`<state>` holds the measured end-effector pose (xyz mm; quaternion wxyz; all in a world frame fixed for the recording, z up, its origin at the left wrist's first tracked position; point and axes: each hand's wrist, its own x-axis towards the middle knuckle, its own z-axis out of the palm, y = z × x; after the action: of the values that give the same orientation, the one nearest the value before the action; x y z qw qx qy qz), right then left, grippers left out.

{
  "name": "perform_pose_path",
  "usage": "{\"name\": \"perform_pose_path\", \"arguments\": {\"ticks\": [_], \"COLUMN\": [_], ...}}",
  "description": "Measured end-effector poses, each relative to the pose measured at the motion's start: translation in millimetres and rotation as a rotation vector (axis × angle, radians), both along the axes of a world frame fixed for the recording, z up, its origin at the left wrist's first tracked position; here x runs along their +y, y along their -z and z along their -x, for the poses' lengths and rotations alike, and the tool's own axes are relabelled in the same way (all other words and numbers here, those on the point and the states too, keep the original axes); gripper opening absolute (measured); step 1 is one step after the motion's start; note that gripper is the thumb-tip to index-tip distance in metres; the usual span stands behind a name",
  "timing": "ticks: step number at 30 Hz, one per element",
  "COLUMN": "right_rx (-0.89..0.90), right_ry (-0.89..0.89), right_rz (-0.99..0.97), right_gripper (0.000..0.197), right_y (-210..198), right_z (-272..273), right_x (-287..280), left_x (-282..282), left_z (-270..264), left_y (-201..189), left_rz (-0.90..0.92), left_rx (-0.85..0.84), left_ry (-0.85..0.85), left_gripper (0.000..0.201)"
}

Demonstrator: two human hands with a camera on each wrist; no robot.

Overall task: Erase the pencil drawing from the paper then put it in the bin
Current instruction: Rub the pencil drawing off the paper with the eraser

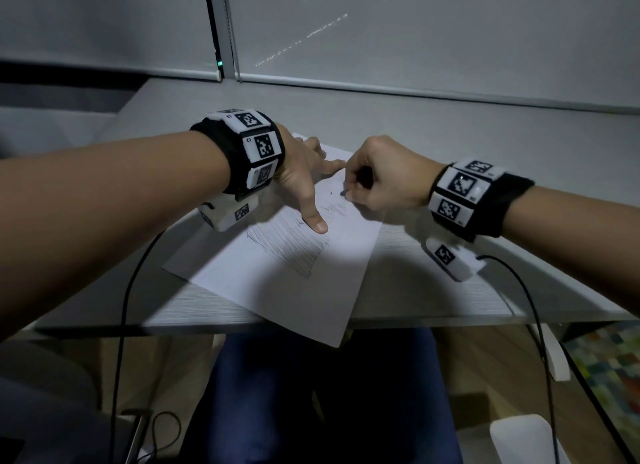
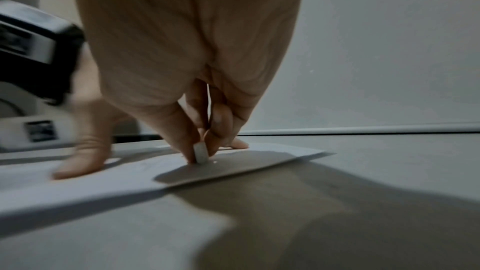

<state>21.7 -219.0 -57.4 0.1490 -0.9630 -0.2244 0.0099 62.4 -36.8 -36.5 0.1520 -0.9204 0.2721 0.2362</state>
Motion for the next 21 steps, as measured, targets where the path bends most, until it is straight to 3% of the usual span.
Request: {"name": "perform_pose_path", "arguments": {"ticks": [3,5,8,11,17,21], "right_rx": [0.054,0.053,0.012,-0.014,-0.025,0.01], "right_ry": [-0.055,0.0,0.142,0.168,0.158,0.088], "right_rz": [-0.02,-0.064,-0.136,-0.14,-0.025,-0.011], "right_gripper": [0.009,0.012,0.014,0.013,0.01,0.009], "right_y": [-3,-3,0,-5,-6,-4], "right_z": [9,4,-8,-12,-10,-1], "right_x": [0,-5,-13,-8,2,10], "left_x": [2,3,3,-2,0,1], "left_z": [-2,-2,-5,-4,0,5], "left_y": [1,-2,-9,-10,-1,0], "left_rz": [0.039,0.07,0.154,0.194,0.142,0.17], "left_rx": [0.0,0.04,0.103,0.096,0.034,0.026], "left_ry": [-0.018,-0.04,-0.117,-0.138,-0.057,-0.015], "left_gripper": [0.156,0.156,0.14,0.129,0.144,0.121]}}
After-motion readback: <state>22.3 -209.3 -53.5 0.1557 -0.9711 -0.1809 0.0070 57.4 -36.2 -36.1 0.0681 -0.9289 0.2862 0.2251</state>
